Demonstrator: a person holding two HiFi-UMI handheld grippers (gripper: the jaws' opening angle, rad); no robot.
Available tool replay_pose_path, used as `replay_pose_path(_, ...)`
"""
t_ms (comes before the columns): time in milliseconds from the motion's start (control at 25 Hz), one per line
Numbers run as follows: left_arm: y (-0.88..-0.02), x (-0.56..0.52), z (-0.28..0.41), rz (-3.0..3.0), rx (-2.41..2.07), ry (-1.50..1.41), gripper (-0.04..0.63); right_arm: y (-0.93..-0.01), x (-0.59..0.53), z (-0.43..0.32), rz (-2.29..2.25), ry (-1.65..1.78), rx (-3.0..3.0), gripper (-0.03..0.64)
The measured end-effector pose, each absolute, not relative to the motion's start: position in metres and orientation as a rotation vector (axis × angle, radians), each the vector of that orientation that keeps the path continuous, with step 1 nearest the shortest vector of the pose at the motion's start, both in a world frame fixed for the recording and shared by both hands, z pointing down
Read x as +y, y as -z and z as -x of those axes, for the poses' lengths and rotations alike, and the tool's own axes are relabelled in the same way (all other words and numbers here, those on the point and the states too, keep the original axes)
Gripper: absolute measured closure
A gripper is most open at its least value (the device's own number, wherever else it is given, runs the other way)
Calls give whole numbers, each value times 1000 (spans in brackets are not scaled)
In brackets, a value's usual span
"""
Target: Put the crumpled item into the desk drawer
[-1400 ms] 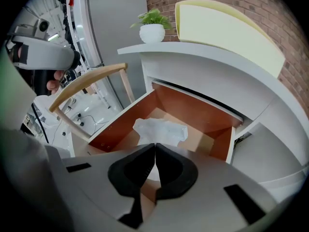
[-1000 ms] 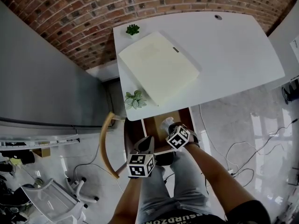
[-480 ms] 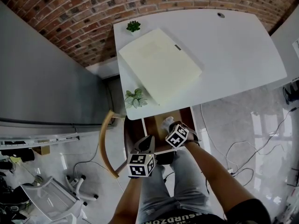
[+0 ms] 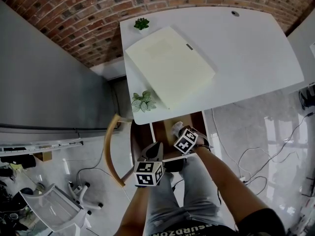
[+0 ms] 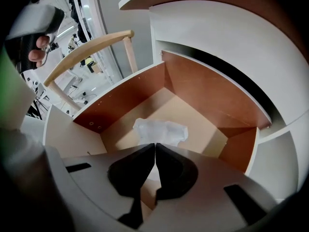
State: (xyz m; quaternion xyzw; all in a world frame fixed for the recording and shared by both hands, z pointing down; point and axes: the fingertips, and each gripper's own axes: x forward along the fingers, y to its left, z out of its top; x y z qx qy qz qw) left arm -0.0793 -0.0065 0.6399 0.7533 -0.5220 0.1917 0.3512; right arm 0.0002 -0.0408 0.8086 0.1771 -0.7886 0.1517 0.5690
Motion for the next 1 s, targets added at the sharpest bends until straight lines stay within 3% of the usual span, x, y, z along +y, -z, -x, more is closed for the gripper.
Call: replay_pose_path(1000,-663,-3,82,-1916,-1365,-486,592,-854,-45,-4,-296,-257,-1767,615)
